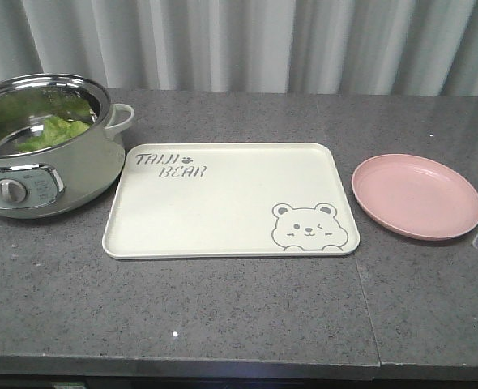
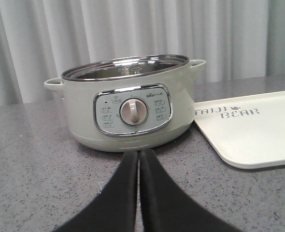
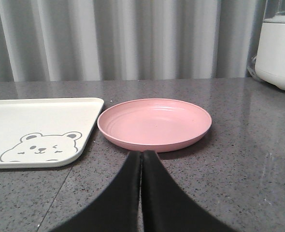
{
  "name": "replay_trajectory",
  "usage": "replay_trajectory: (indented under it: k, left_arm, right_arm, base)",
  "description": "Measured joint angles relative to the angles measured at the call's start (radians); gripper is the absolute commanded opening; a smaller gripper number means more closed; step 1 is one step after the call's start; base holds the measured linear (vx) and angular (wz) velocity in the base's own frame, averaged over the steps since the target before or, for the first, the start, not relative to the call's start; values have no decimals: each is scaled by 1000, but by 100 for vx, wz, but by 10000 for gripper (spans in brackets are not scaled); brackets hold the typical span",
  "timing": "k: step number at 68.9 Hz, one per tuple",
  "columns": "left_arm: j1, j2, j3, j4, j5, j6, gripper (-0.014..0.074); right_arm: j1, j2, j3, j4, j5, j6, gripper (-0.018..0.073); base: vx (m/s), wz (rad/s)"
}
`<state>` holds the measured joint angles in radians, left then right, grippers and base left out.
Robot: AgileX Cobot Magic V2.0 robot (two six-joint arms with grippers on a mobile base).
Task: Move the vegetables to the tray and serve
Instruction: 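Drive up to the counter edge and stop facing the tray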
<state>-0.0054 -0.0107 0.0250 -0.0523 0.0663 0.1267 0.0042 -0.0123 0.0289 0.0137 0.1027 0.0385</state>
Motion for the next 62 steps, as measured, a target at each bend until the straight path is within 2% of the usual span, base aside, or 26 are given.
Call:
replay_trajectory:
  k: [62]
  left_arm:
    - [0, 0, 0, 0, 0, 0, -6]
  right_arm:
    - [0, 0, 0, 0, 0, 0, -3]
  base:
    - [1, 0]
